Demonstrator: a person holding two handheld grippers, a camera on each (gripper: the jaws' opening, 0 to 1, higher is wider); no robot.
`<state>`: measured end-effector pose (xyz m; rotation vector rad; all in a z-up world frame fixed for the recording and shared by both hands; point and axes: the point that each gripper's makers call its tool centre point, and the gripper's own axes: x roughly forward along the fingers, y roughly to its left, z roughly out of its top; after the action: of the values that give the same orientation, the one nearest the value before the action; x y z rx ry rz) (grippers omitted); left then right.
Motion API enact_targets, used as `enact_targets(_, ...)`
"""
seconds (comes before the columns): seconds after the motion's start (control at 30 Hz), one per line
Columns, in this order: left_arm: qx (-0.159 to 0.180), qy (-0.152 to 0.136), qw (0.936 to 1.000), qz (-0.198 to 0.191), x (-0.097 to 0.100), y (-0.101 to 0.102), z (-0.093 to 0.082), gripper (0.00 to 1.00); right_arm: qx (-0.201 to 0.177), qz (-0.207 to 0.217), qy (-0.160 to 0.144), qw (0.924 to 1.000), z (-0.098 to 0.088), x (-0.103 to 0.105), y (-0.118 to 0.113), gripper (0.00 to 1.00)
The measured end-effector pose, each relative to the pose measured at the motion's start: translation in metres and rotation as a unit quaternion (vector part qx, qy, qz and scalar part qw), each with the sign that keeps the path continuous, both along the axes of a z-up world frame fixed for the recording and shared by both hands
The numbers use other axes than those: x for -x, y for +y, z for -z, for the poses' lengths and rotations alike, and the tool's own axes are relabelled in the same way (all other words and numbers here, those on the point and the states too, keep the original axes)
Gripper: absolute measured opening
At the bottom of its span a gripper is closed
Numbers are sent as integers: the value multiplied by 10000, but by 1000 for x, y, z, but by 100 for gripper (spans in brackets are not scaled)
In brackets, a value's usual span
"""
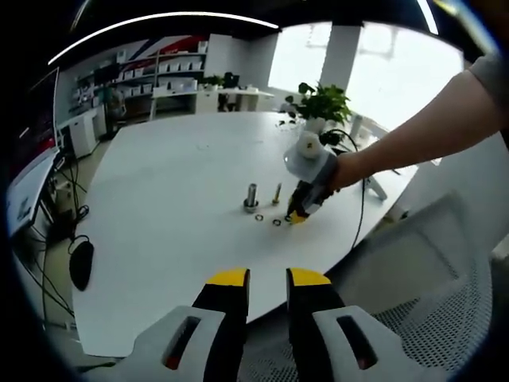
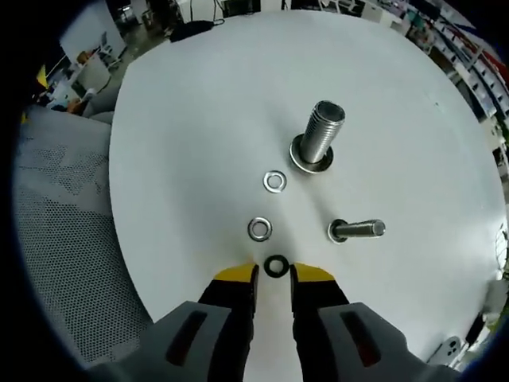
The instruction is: Place the washer onto the threaded stud by aligning its center hole with the stud, sliding it down to the base, and recovering from edge contact or off-axis alignment until the washer reaches the visible bottom stop.
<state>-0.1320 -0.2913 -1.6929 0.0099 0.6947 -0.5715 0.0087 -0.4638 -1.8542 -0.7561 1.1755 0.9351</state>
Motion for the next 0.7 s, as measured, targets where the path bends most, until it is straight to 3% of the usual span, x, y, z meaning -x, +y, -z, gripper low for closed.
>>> enact_targets(0.17,-4,10,10000,4,0,0,0,16,145,-244,-56,9996,0,0,2,15)
enact_targets(0.47,-12,14,10000,28,0,-1,1,15,384,-70,25,9992,0,0,2,14)
enact_targets(0.7,-5,23,10000,32,1,-1,1,15,252,115,-325,9991,-2,0,0,13)
